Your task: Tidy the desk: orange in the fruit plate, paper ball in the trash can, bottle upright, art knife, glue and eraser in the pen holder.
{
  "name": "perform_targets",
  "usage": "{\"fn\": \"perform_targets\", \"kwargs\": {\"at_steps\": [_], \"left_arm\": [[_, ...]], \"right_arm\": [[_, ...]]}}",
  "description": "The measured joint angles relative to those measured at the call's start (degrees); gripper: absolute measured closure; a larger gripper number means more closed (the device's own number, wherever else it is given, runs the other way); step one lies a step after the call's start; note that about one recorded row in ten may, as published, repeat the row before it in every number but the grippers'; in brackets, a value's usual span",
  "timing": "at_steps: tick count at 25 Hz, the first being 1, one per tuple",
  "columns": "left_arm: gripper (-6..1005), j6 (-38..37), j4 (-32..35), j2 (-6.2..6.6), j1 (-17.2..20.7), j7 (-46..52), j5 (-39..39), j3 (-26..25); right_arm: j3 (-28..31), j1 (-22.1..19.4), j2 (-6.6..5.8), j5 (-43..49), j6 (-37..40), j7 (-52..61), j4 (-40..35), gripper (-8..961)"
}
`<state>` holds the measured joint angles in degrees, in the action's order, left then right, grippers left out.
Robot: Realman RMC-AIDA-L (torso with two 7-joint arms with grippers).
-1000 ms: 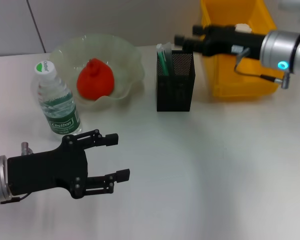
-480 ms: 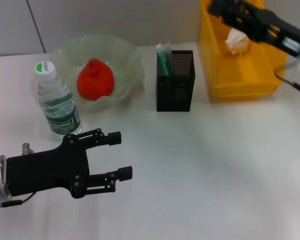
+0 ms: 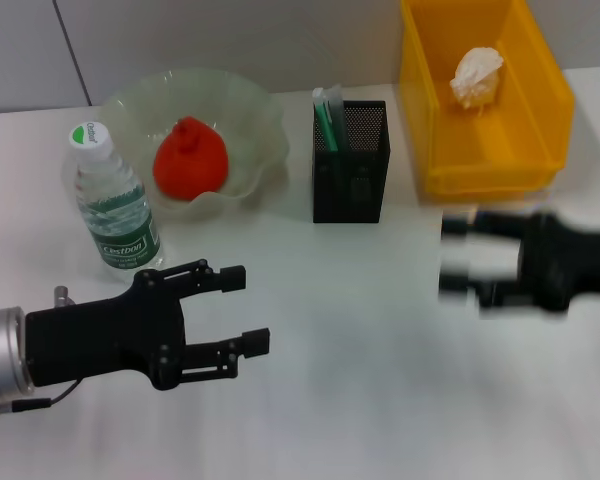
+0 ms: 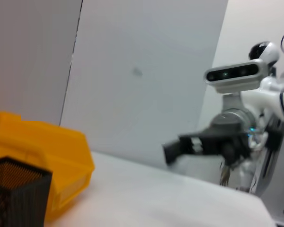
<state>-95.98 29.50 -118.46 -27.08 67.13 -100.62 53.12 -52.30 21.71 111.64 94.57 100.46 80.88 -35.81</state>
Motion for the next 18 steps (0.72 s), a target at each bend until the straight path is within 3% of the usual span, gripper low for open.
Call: {"fn": "perform_targets", "kwargs": {"at_steps": [5,8,18], "left_arm": [[201,2.58,-0.51,0.04,-0.02,0.34,-0.29,3.32],[201,3.99,-0.37,0.11,-0.36,1.48,-0.38,6.35],[201,3.65,0.07,0.49,-0.71,1.97,-0.45,6.91]], "right_arm": [[0.21,0.76,-0.26,10.54,-1.07,-4.19,0.08,133],[0.27,0.43,-0.18,10.8,-2.05,-6.1,0.1,133],[0.29,0.72,0.53,10.93,-2.7,-6.72,0.28,133]]}}
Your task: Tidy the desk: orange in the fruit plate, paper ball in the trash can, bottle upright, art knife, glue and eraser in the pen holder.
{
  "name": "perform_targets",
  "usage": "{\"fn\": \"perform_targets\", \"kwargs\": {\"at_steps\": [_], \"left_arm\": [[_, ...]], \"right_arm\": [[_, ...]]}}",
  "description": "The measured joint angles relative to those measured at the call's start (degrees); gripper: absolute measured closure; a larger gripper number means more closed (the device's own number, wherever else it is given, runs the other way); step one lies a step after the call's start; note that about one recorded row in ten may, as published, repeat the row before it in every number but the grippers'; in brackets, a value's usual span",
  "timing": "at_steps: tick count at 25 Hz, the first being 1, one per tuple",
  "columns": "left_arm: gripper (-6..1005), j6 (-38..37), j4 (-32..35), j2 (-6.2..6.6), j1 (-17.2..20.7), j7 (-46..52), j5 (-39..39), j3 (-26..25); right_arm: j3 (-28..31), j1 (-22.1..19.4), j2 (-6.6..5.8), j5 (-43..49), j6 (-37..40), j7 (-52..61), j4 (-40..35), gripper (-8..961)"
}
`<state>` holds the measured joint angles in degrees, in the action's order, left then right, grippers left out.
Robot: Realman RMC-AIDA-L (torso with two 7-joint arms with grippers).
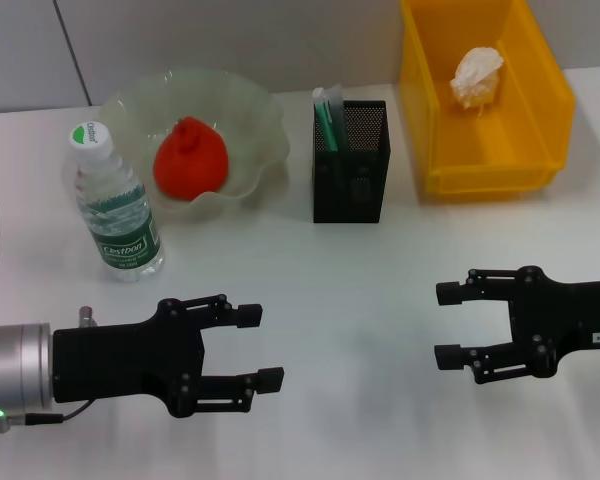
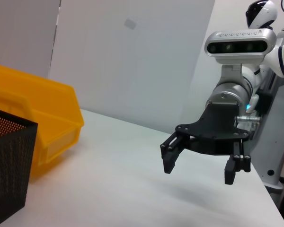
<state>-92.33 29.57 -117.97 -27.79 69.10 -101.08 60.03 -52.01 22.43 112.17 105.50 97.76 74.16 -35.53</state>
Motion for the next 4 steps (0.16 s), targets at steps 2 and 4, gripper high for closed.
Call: {"fn": "perform_targets", "kwargs": {"at_steps": [2,4], "left_arm": [[201,-0.17,0.05,0.12,0.0,0.0,-0.13,0.05],[201,-0.26,0.05,0.16,0.01,0.0,-0.31,0.07]], "right_arm": [[-0.01,0.06,0.04,0.01,-0.01,-0.01,0.21,133],[-0.01,0.1,0.06,0.02,-0.03,-0.01,0.36,133]]}}
